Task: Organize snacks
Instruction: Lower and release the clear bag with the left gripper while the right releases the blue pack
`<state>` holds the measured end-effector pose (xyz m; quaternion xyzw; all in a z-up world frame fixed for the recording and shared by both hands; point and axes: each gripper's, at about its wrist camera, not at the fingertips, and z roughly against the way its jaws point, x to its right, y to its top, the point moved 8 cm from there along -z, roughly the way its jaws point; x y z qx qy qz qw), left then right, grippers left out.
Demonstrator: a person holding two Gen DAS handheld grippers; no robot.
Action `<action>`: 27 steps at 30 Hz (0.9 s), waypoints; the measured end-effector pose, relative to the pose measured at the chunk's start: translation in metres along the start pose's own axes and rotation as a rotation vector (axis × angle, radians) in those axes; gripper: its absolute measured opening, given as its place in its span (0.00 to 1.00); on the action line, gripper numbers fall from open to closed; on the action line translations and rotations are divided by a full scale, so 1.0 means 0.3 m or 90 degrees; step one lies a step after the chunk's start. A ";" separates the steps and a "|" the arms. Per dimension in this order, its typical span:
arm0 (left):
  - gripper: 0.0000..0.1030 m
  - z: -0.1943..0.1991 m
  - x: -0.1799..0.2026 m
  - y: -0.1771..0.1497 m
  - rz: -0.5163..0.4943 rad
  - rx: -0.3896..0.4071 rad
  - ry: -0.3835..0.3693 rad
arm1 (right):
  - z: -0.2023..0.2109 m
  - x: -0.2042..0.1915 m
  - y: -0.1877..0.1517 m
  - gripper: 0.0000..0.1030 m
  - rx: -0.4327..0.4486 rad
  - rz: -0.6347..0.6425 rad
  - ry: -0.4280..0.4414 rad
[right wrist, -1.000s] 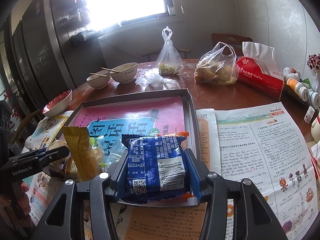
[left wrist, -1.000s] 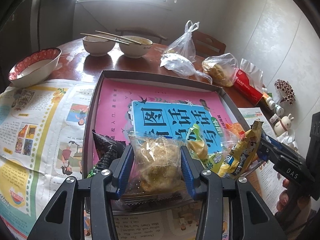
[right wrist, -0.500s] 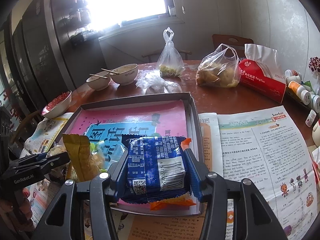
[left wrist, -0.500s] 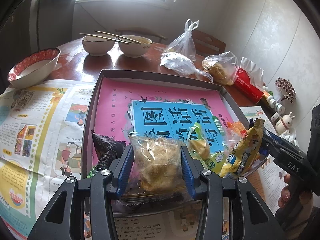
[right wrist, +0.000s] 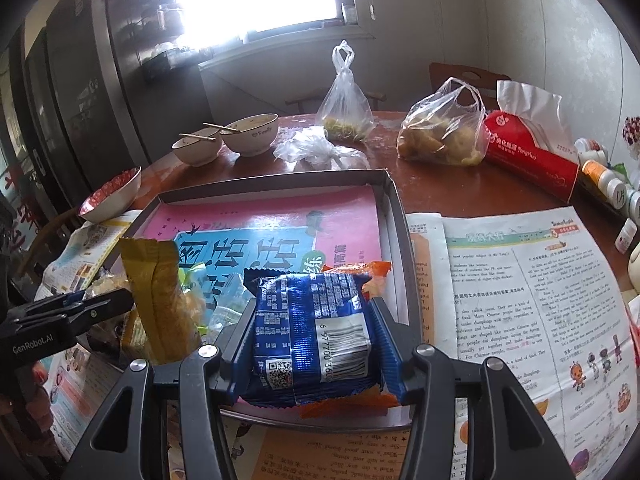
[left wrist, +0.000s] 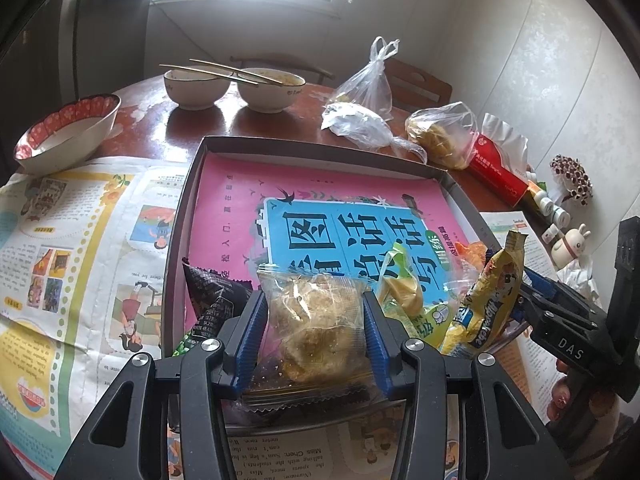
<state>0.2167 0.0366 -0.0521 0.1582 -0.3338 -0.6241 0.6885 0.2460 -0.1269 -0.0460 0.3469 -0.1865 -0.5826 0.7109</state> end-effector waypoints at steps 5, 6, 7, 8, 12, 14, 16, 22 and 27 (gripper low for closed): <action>0.48 0.001 0.000 0.000 -0.001 0.000 0.001 | 0.016 -0.002 0.003 0.53 0.008 0.005 -0.005; 0.48 0.000 0.000 0.000 -0.001 0.000 0.001 | 0.020 -0.003 0.004 0.55 0.010 0.006 -0.006; 0.48 0.000 0.000 0.000 -0.001 -0.001 0.001 | 0.025 -0.003 0.005 0.57 0.013 0.007 -0.006; 0.48 0.001 0.000 -0.002 -0.001 -0.002 0.001 | 0.032 -0.002 0.006 0.59 0.016 0.007 -0.006; 0.53 0.007 -0.001 -0.006 0.002 -0.005 -0.001 | 0.050 0.011 0.011 0.61 0.025 0.002 -0.014; 0.55 0.017 0.000 -0.005 0.000 0.000 0.000 | 0.063 0.022 0.013 0.61 0.030 -0.004 -0.015; 0.57 0.025 0.001 -0.002 0.001 0.004 0.000 | 0.077 0.030 0.018 0.62 0.038 -0.010 -0.015; 0.65 0.067 -0.004 0.010 0.005 0.023 0.008 | 0.130 0.039 0.029 0.65 0.067 -0.013 -0.022; 0.72 0.122 -0.003 0.018 0.004 0.047 0.012 | 0.206 0.032 0.040 0.72 0.105 -0.010 -0.024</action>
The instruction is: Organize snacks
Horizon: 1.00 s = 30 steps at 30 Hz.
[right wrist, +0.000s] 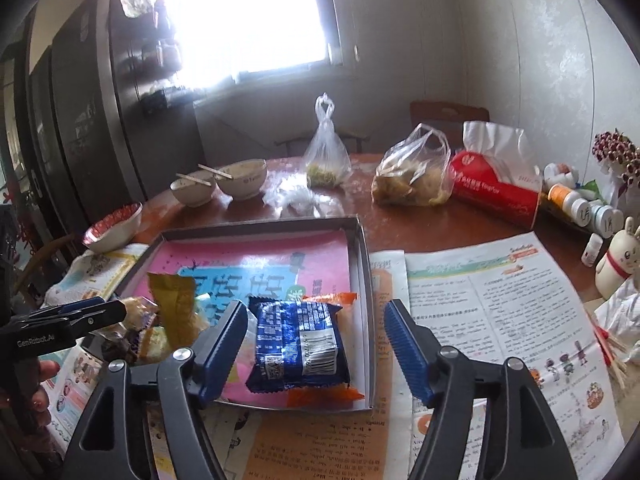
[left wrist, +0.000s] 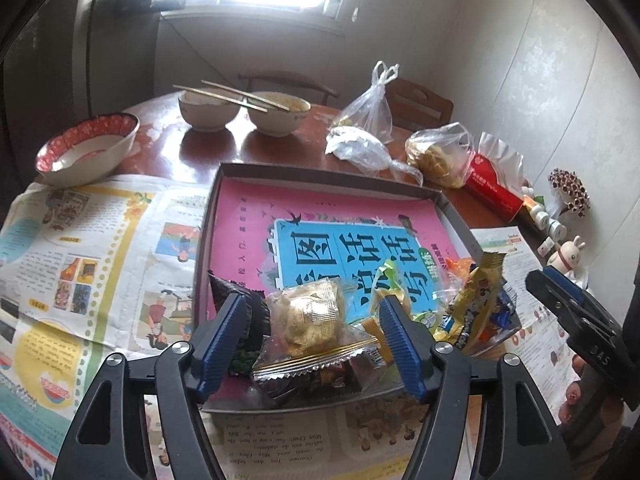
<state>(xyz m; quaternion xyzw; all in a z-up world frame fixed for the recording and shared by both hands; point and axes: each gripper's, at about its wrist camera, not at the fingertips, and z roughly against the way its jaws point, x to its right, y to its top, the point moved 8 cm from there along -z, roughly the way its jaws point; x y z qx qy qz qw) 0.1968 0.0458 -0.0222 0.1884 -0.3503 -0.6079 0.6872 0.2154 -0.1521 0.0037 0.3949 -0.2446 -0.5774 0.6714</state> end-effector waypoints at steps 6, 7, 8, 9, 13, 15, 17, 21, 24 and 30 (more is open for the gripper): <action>0.75 0.082 0.032 -0.021 -0.018 0.019 -0.003 | 0.083 -0.041 -0.011 0.78 0.016 0.009 0.013; 0.75 0.091 0.039 -0.030 -0.022 0.018 -0.003 | 0.092 -0.049 -0.020 0.79 0.013 0.012 0.015; 0.75 0.105 0.048 -0.045 -0.026 0.018 -0.002 | 0.097 -0.058 -0.027 0.80 0.009 0.015 0.018; 0.75 0.116 0.055 -0.059 -0.028 0.018 -0.002 | 0.102 -0.066 -0.036 0.80 0.005 0.019 0.020; 0.76 0.128 0.078 -0.133 -0.023 -0.002 -0.006 | 0.125 -0.085 -0.073 0.81 0.000 0.037 0.010; 0.76 0.129 0.099 -0.177 -0.031 -0.013 -0.006 | 0.135 -0.090 -0.089 0.84 -0.004 0.042 0.010; 0.76 0.125 0.115 -0.218 -0.044 -0.025 0.004 | 0.146 -0.098 -0.113 0.86 -0.014 0.045 0.014; 0.76 0.128 0.125 -0.276 -0.048 -0.033 0.018 | 0.164 -0.108 -0.161 0.88 -0.030 0.069 -0.003; 0.76 0.133 0.128 -0.306 -0.050 -0.040 0.025 | 0.177 -0.120 -0.197 0.88 -0.039 0.067 -0.001; 0.76 0.148 0.135 -0.334 -0.054 -0.043 0.033 | 0.195 -0.135 -0.257 0.89 -0.057 0.061 0.009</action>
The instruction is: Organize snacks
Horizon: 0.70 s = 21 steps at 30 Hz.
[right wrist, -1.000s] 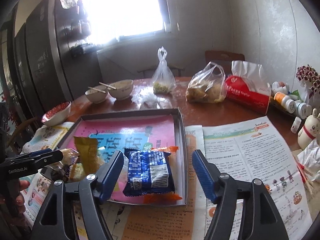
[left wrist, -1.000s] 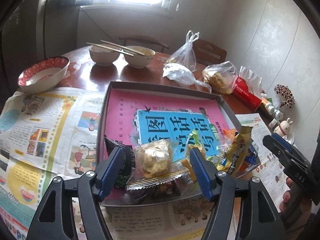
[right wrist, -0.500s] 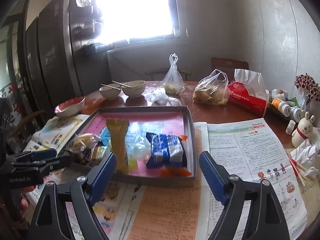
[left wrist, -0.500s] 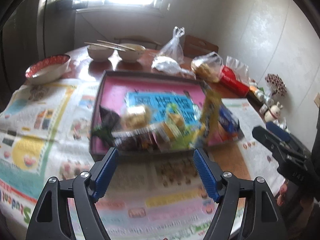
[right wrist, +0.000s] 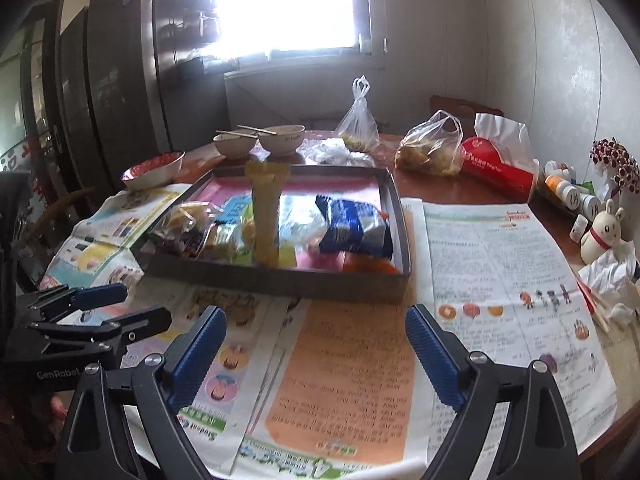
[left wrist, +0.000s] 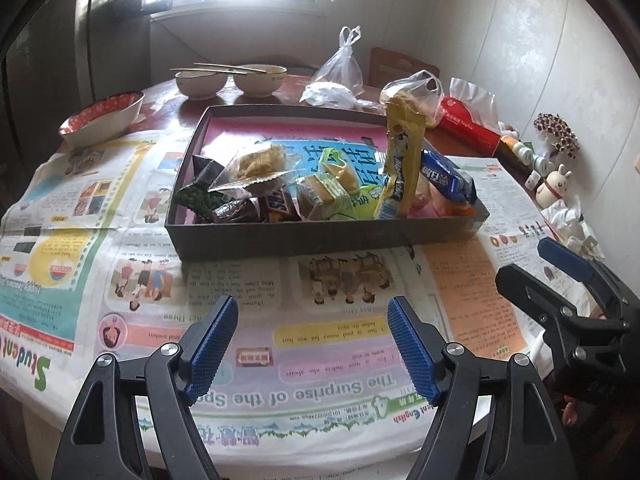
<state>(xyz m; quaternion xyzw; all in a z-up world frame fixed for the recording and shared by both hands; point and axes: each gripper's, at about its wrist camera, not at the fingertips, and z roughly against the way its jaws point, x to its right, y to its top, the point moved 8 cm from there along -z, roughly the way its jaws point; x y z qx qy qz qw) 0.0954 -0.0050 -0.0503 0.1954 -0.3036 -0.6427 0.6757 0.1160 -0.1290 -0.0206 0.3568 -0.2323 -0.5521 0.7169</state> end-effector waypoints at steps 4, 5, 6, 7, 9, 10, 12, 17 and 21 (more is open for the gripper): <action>0.76 0.004 0.008 -0.015 -0.006 -0.005 0.003 | 0.010 0.007 -0.029 0.90 -0.007 -0.010 0.000; 0.76 0.006 0.010 -0.018 -0.008 -0.006 0.003 | 0.011 0.008 -0.035 0.90 -0.009 -0.011 -0.001; 0.76 0.007 0.011 -0.019 -0.009 -0.006 0.003 | 0.012 0.008 -0.041 0.90 -0.011 -0.011 -0.003; 0.76 0.009 0.012 -0.020 -0.010 -0.006 0.004 | 0.013 0.008 -0.046 0.90 -0.013 -0.009 -0.004; 0.76 0.014 0.013 -0.023 -0.012 -0.004 0.005 | 0.015 0.010 -0.052 0.90 -0.015 -0.010 -0.006; 0.76 0.016 0.012 -0.023 -0.012 -0.004 0.007 | 0.016 0.011 -0.055 0.90 -0.016 -0.012 -0.003; 0.76 0.017 0.011 -0.022 -0.013 -0.003 0.008 | 0.017 0.010 -0.058 0.90 -0.017 -0.013 0.001; 0.76 0.020 0.010 -0.025 -0.015 -0.003 0.010 | 0.017 0.006 -0.060 0.90 -0.018 -0.011 0.002; 0.76 0.019 0.009 -0.028 -0.014 -0.005 0.010 | 0.016 0.006 -0.060 0.90 -0.019 -0.012 0.002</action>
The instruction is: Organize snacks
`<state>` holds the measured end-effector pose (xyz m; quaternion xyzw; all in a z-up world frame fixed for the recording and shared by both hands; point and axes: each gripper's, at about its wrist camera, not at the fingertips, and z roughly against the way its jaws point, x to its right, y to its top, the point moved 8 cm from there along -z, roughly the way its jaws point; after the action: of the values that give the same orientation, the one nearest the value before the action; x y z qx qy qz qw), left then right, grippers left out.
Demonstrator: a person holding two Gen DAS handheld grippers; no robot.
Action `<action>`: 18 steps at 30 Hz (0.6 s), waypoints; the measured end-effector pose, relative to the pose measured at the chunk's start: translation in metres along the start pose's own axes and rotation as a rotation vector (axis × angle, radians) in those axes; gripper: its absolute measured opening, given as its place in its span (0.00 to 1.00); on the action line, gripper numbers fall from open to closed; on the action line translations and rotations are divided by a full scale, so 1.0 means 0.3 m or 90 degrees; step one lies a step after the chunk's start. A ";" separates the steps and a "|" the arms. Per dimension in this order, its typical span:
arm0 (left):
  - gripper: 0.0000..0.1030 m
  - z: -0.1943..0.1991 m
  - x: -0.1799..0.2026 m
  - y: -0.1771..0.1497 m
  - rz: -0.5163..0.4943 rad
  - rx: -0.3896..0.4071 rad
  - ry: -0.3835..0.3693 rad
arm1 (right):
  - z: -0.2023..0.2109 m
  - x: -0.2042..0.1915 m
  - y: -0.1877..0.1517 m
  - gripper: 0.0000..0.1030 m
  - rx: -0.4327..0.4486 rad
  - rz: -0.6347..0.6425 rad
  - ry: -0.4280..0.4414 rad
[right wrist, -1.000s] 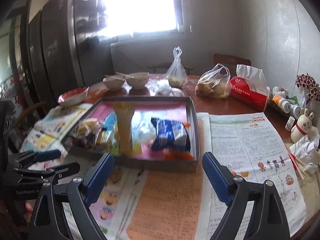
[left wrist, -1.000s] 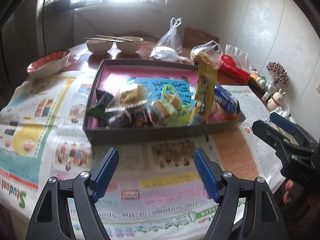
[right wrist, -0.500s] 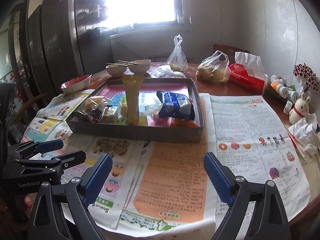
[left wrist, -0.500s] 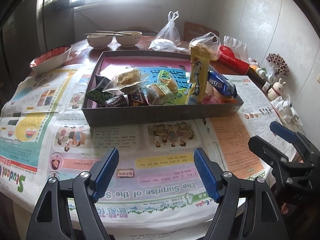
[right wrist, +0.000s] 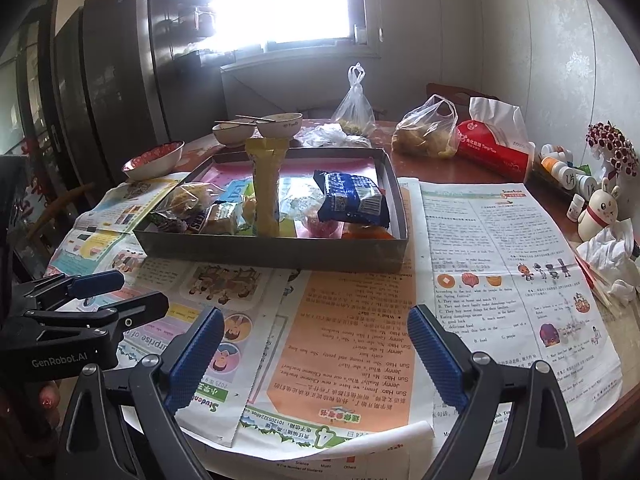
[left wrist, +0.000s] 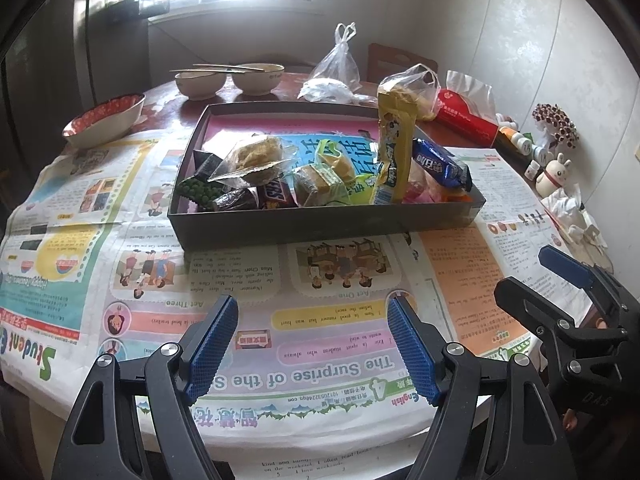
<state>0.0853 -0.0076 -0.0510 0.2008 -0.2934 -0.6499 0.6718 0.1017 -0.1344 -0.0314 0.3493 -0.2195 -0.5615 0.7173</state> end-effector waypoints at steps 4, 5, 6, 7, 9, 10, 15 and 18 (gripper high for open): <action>0.76 -0.003 -0.002 -0.002 -0.001 -0.003 0.003 | 0.000 0.003 0.002 0.90 -0.001 -0.001 -0.001; 0.76 -0.004 -0.002 -0.003 -0.001 -0.003 0.002 | -0.001 0.004 0.002 0.90 -0.002 -0.002 0.000; 0.76 -0.004 -0.001 -0.002 0.000 -0.003 0.002 | -0.003 0.006 0.001 0.91 -0.003 -0.003 0.000; 0.76 -0.004 -0.001 -0.002 -0.001 -0.003 0.002 | -0.004 0.008 0.001 0.91 -0.004 -0.005 0.000; 0.76 -0.003 -0.003 -0.002 0.001 -0.002 0.002 | -0.004 0.011 0.000 0.91 -0.005 -0.008 0.000; 0.76 -0.004 -0.004 -0.003 0.002 -0.003 0.001 | -0.004 0.013 0.000 0.91 -0.004 -0.008 -0.002; 0.76 -0.010 -0.009 -0.005 0.007 -0.008 0.002 | -0.001 0.013 0.002 0.91 0.000 -0.009 -0.003; 0.76 -0.010 -0.007 -0.006 0.006 -0.010 0.001 | -0.002 0.013 0.001 0.91 -0.003 -0.009 -0.002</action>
<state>0.0860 -0.0060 -0.0548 0.1949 -0.2887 -0.6487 0.6767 0.1034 -0.1378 -0.0319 0.3482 -0.2169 -0.5675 0.7139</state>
